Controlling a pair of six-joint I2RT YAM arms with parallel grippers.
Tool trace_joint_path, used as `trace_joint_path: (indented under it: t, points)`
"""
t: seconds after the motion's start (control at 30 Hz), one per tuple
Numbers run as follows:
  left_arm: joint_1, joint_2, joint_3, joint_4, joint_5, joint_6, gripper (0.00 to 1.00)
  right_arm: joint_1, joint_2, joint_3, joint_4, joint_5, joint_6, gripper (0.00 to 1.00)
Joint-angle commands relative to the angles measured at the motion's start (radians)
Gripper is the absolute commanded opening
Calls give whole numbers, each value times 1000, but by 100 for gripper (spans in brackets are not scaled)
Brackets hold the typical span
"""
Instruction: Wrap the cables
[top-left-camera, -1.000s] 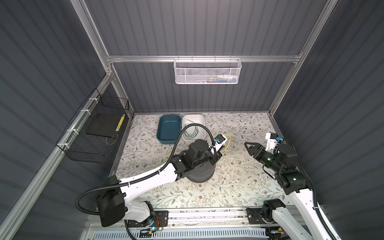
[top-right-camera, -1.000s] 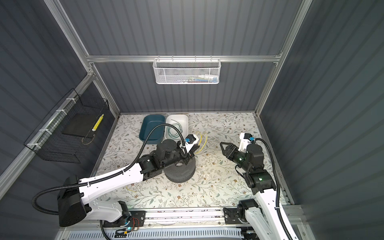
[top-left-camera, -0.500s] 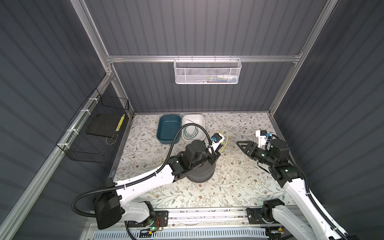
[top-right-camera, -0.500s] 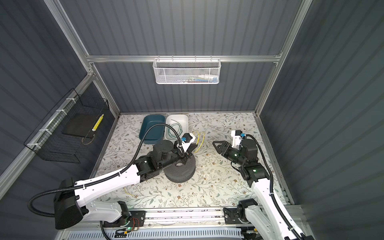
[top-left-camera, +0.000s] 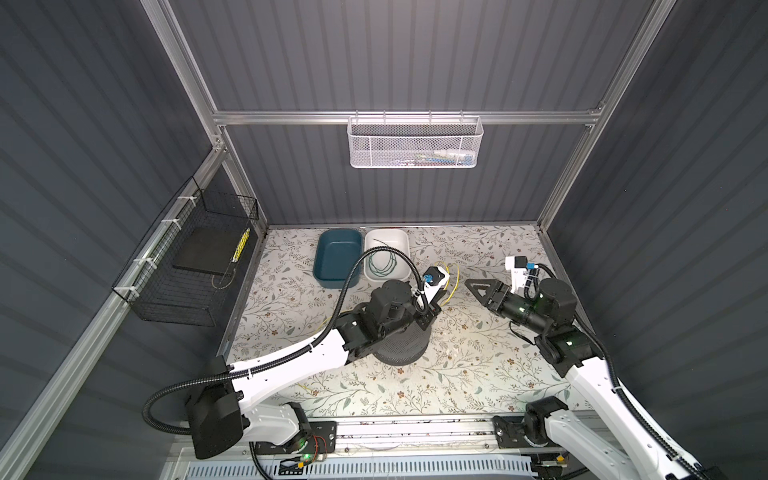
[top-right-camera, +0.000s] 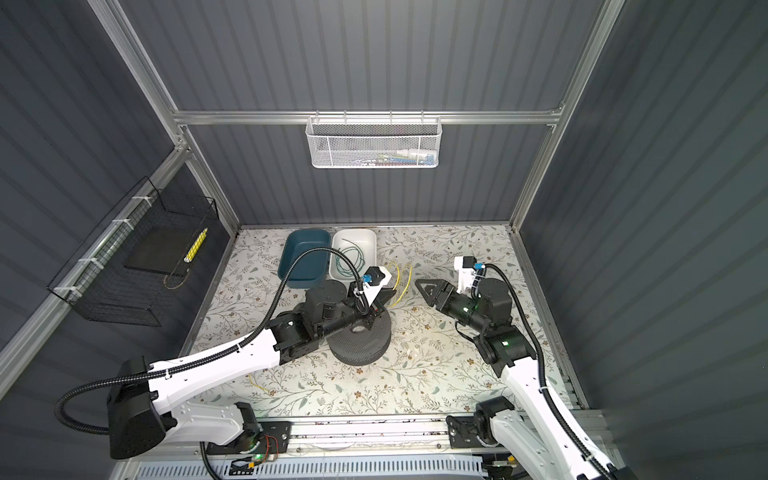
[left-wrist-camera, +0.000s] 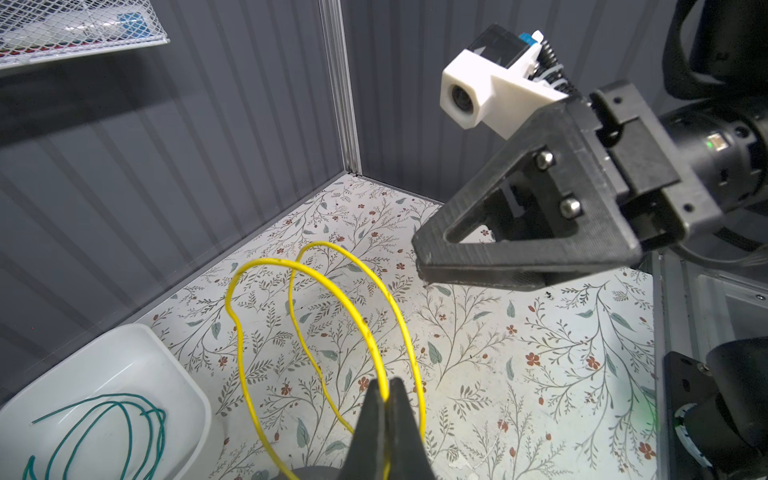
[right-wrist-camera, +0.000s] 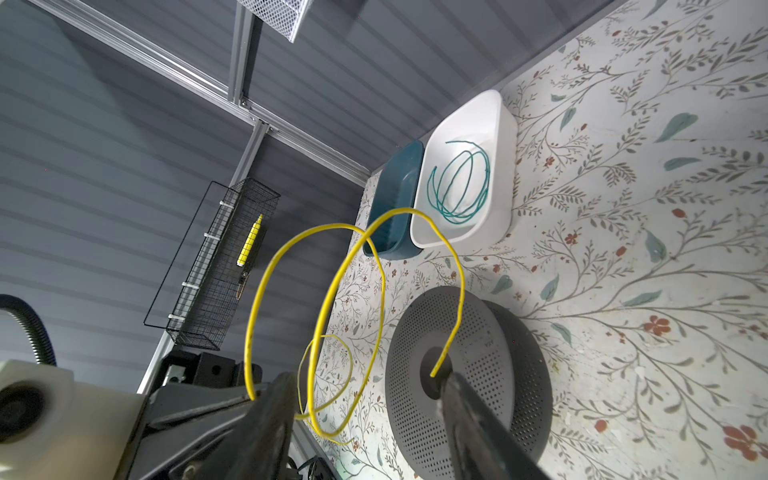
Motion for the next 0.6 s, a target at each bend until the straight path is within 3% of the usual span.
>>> trace_joint_path:
  t: [0.0, 0.3, 0.4, 0.57]
  points:
    - [5, 10, 41, -9, 16, 0, 0, 5, 29, 13, 78, -35, 30, 58]
    - [4, 38, 56, -12, 27, 19, 0, 30, 143, 20, 201, -83, 81, 49]
    - [5, 46, 65, -11, 37, 12, 0, 30, 146, 20, 195, -81, 72, 37]
    - [5, 50, 85, -9, 44, 14, 0, 30, 130, 19, 164, -66, 56, 28]
